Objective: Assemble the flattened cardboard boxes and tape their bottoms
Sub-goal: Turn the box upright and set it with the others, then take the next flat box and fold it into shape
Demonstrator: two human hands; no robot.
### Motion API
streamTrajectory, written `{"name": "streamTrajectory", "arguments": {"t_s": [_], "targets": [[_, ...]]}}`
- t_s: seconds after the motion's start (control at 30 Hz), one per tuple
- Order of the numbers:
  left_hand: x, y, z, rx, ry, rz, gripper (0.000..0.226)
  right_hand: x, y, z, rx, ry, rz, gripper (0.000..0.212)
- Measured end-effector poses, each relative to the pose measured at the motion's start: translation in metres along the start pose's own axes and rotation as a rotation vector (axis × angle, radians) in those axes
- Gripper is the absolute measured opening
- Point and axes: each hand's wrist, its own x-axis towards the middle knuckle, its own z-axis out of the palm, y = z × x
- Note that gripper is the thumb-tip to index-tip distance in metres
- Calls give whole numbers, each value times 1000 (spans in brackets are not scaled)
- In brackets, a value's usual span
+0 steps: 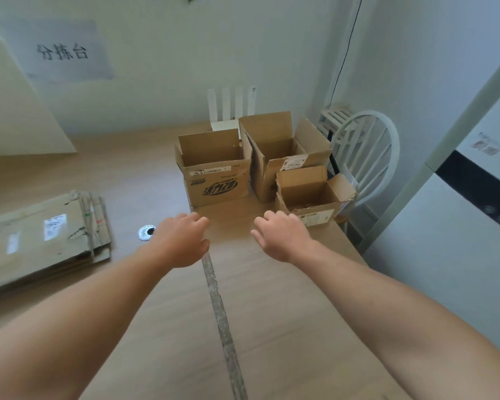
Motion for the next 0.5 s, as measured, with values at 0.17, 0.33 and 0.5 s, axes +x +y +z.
{"name": "streamTrajectory", "arguments": {"t_s": [0.17,0.33,0.5], "targets": [[-84,-42,-8,60,26,-100,41,-12,-89,-23,-6,3,-73,36],[-188,-91,-15,26,39,-234,40,-32,-189,-35,-15,26,-106,35],[-281,-138,-15,42,29,-336,34,-50,-280,-41,-9,31,-142,34]]}}
